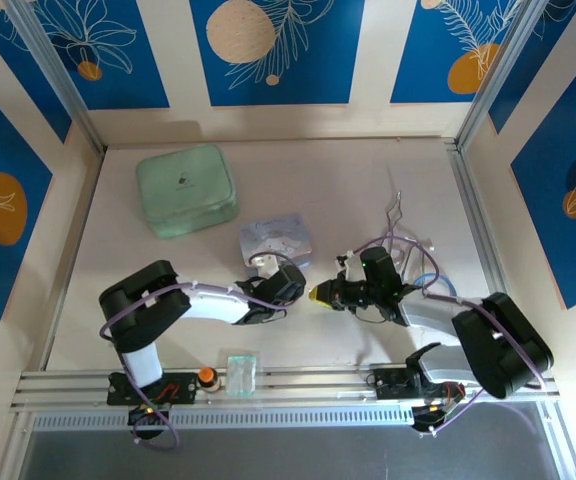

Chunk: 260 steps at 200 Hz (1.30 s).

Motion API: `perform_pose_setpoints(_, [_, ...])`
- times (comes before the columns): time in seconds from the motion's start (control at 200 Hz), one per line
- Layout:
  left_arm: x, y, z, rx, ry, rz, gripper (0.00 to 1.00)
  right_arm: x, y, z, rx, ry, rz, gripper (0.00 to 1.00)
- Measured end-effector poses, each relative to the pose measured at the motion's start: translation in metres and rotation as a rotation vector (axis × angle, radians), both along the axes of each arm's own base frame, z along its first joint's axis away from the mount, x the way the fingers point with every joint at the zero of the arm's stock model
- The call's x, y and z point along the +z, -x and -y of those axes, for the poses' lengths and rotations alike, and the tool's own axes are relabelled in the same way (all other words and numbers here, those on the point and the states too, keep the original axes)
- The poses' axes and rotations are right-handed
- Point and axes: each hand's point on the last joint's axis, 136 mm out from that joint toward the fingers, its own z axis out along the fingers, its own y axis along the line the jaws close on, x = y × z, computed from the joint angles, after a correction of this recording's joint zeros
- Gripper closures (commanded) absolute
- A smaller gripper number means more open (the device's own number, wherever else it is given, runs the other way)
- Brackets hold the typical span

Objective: Unlock the padlock with the key

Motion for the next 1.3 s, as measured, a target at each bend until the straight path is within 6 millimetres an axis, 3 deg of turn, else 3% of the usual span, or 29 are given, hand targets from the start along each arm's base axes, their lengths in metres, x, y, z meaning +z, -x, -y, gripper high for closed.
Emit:
perform_pose_setpoints(0.37, [0.004,0.008,-0.003,0.036,0.162,-0.040,0.92,-0.023,0.012,-0.009,0.064,-0.048,-0.151,1.00])
perform_pose_setpoints(0.66, [0.011,0.009,-0.002,0.083,0.287,-0.057,0.92,-0.020,0.004,-0.025,0.095,-0.104,-0.160,1.00])
perform_pose_setpoints(1.301, [0.014,0.010,-0.006,0.115,0.324,-0.070,0.94,-0.016,0.007,-0.026,0.114,-0.130,-0.172,1.00])
